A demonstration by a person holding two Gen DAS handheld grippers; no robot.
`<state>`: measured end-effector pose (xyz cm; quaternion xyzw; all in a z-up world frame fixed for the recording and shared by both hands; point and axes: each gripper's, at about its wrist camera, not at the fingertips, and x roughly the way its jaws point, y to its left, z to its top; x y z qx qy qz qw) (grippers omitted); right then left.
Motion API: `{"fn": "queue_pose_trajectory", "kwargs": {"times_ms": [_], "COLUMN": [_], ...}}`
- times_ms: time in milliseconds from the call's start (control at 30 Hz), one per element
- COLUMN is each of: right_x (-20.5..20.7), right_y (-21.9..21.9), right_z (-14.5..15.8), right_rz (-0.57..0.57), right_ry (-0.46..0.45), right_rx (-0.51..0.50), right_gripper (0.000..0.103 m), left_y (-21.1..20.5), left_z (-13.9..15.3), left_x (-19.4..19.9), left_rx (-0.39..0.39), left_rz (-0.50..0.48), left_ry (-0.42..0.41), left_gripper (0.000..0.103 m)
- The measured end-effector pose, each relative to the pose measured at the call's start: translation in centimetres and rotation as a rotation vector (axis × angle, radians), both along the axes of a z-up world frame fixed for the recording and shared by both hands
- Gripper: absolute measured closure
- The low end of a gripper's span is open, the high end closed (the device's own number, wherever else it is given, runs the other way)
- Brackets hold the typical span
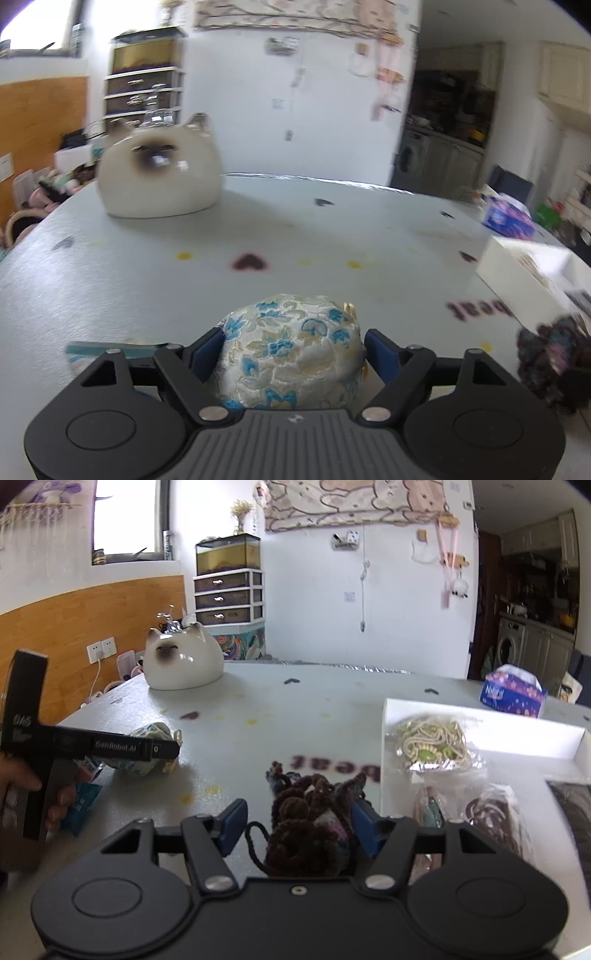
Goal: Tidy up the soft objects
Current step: 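Grasp the floral fabric pouch with left gripper while right grasps the brown hair-tie bundle, then carry the floral pouch and the hair-tie bundle over the white tray with both grippers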
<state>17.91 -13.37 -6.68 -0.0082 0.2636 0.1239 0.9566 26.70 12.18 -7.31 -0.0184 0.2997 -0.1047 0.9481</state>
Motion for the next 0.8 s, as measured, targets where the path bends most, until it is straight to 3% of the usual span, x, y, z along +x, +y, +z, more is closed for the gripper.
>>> {"fn": "queue_pose_trajectory", "kwargs": {"times_ms": [100, 200, 300, 600, 800], "right_x": [0.5, 0.7, 1.0, 0.7, 0.3], "right_y": [-0.1, 0.3, 0.8, 0.6, 0.3], "right_z": [-0.2, -0.2, -0.4, -0.2, 0.1], "right_rz": [-0.019, -0.023, -0.029, -0.034, -0.004], "right_ry": [0.003, 0.001, 0.000, -0.015, -0.033], "right_rx": [-0.003, -0.030, -0.076, -0.063, -0.029], "right_gripper": [0.047, 0.057, 0.059, 0.074, 0.076], "left_y": [-0.3, 0.1, 0.4, 0.5, 0.0], "left_z": [0.0, 0.0, 0.0, 0.1, 0.3], "left_x": [-0.4, -0.6, -0.9, -1.3, -1.7], "left_rx": [-0.033, -0.075, -0.102, -0.121, -0.094], "left_rz": [-0.038, -0.028, -0.025, -0.021, -0.023], "left_ry": [-0.002, -0.001, -0.002, -0.019, -0.028], "left_gripper": [0.030, 0.033, 0.034, 0.039, 0.040]}}
